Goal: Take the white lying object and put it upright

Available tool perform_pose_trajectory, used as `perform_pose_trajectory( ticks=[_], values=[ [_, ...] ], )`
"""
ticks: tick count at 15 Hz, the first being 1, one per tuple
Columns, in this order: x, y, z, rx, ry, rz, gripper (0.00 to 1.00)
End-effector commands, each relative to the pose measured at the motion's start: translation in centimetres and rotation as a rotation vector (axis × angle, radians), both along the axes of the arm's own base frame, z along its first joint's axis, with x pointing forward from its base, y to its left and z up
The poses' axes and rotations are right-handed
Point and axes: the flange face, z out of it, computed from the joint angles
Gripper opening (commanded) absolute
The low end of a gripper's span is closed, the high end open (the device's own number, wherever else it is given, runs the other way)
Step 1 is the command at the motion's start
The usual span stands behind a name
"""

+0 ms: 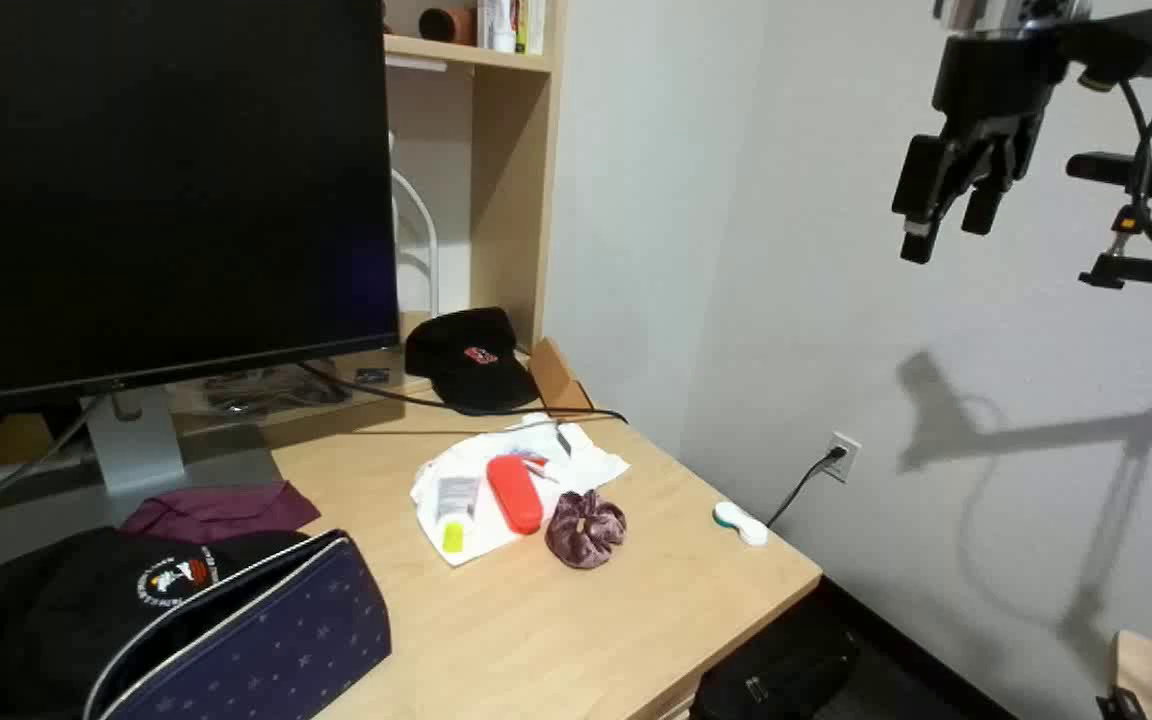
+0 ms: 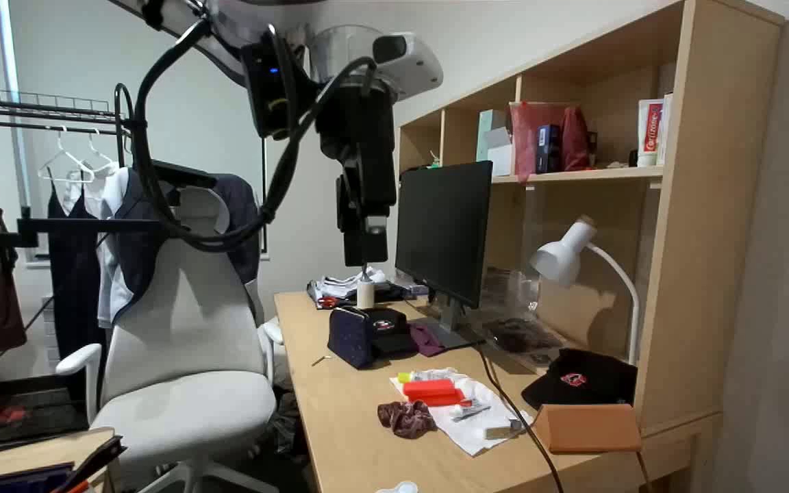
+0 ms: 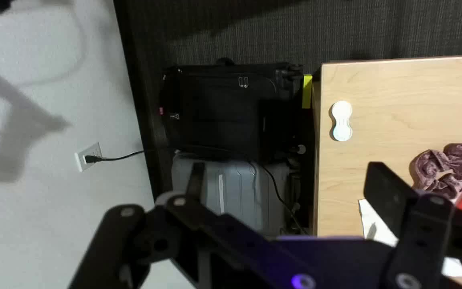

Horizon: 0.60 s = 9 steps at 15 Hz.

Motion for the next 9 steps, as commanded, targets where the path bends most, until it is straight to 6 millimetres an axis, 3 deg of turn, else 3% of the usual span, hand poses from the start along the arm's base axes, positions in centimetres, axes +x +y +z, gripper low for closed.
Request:
perform_pose_trajectory(
  ticks=[1,5,7,9],
  values=[
    [0.0,0.0,0.1,0.000,0.001,0.000,1.00],
    [1.9,-1.5,-0.8,0.035,-0.022,0.027,1.00],
    [3.8,-2.3,-1.8,0.052,-0.038,0.059,1.00],
    [7.2,-2.4,-3.0,0.073,-0.052,0.113,1.00]
  ],
)
